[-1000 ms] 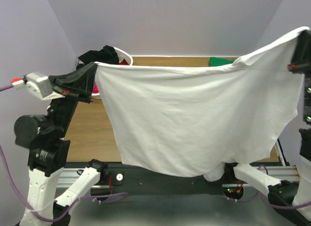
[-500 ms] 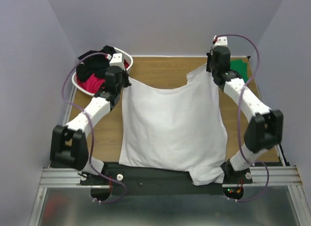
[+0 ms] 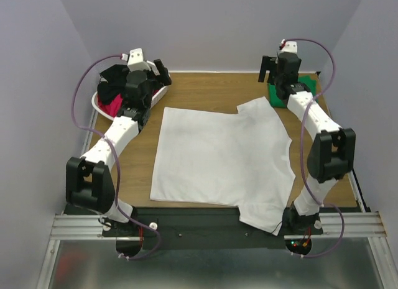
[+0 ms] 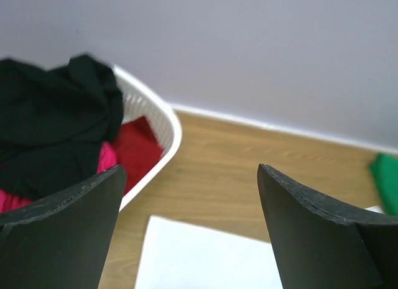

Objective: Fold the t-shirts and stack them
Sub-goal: Flatten the tshirt out

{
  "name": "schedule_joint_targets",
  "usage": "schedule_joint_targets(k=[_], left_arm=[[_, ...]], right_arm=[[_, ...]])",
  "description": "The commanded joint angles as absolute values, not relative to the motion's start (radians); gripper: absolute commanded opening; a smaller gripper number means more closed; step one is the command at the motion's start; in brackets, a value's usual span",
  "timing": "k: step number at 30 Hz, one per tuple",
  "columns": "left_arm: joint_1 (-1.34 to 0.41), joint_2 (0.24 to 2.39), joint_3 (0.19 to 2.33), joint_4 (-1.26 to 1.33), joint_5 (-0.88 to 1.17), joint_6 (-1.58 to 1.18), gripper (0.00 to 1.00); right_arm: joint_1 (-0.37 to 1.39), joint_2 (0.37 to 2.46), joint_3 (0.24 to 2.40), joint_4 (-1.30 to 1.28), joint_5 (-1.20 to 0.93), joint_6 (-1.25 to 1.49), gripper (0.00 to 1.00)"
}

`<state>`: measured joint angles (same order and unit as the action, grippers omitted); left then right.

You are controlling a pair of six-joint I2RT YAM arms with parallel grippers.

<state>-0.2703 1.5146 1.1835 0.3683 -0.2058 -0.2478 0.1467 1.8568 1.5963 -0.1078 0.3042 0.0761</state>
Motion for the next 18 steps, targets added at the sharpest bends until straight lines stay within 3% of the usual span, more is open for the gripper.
schedule_joint_targets(k=[1,7,18], left_arm=[[-0.284,1.453,1.1,0.466,-0.106,-0.313,0.99],[-0.311,1.497,0.976,0.518,-0.037,-0.373,0.99],[-0.314,1.726,0.991,0.564,0.063,-0.434,0.99]], right_arm=[[0.153,1.712,1.474,-0.051,0.279,0.107,1.0],[0.152,1.608,1.25,-0.049,0.151,0.193,1.0],[0.152,1.732,1.187,-0.069,0.052,0.255,1.0]])
